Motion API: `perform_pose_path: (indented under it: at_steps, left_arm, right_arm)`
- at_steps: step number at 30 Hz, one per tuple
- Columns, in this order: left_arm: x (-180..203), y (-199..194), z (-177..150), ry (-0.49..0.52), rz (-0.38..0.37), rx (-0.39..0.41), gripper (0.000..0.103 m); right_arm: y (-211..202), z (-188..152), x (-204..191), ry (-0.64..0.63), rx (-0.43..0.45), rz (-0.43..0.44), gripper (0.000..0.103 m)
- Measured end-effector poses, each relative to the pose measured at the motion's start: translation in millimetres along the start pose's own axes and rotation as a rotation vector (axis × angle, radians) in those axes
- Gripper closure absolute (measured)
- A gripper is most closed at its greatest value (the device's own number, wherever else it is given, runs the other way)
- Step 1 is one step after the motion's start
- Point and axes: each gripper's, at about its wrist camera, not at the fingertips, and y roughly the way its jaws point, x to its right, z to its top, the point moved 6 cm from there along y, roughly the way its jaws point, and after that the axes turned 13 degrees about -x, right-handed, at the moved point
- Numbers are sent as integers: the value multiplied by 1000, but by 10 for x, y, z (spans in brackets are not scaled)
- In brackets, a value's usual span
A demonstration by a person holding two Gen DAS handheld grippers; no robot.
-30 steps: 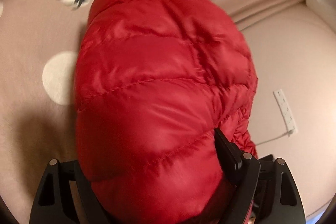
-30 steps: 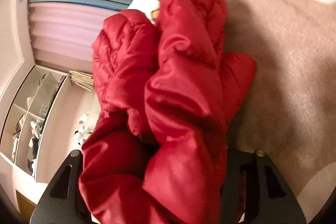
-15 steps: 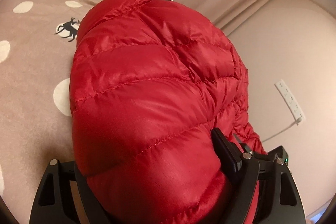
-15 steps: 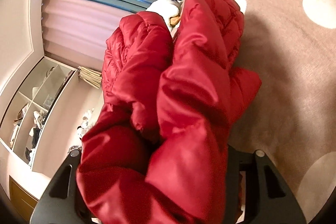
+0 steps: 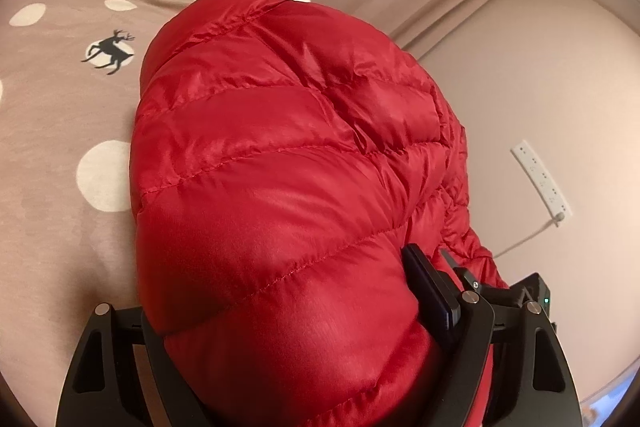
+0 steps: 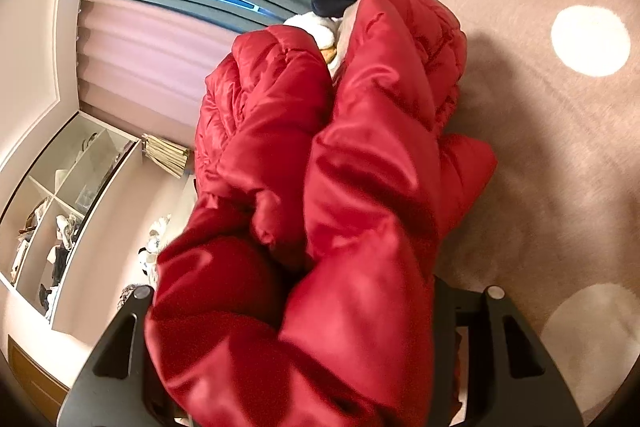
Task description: Fold large clothes
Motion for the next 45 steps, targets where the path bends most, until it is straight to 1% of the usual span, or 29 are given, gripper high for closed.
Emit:
perform_pose_path:
  at_steps: [5, 8, 11, 14, 16, 20, 27, 29, 34, 35, 37, 42, 45]
  left_arm:
    - [14, 20, 39, 19, -13, -1, 19]
    - [36, -107, 58, 52, -9, 24, 19]
    - [74, -337, 54, 92, -9, 69, 19]
    - [88, -521, 97, 102, -1, 103, 19]
    - [60, -665, 125, 99, 2, 121, 19]
    - [-19, -963, 155, 90, -20, 168, 19]
    - [99, -1344, 104, 117, -24, 253, 19]
    - [101, -1432, 100, 117, -33, 276, 19]
    - [99, -1458, 94, 107, -65, 298, 19]
    - [49, -1485, 90, 105, -68, 300, 19]
    - [10, -1468, 95, 94, -65, 305, 19]
    - [-26, -1482, 102, 86, -35, 304, 19]
    - [-29, -1491, 114, 66, -56, 297, 19]
  right_arm:
    - [-65, 15, -44, -5, 22, 1, 50]
    - [-113, 12, -107, -13, 34, 19, 50]
    - [-151, 2, -245, -40, 44, 55, 49]
    - [-139, -19, -420, -84, 44, 87, 49]
    - [-104, -48, -569, -123, 38, 87, 49]
    - [-47, -129, -834, -189, 30, 92, 49]
    - [-19, -265, -1176, -266, 36, 128, 48]
    - [-11, -297, -1243, -302, 37, 124, 47]
    - [31, -365, -1394, -369, 40, 93, 47]
    - [46, -359, -1420, -383, 42, 87, 47]
    - [48, -340, -1384, -396, 38, 83, 47]
    - [126, -270, -1329, -374, -7, 92, 47]
    - [121, -265, -1314, -361, -18, 81, 46]
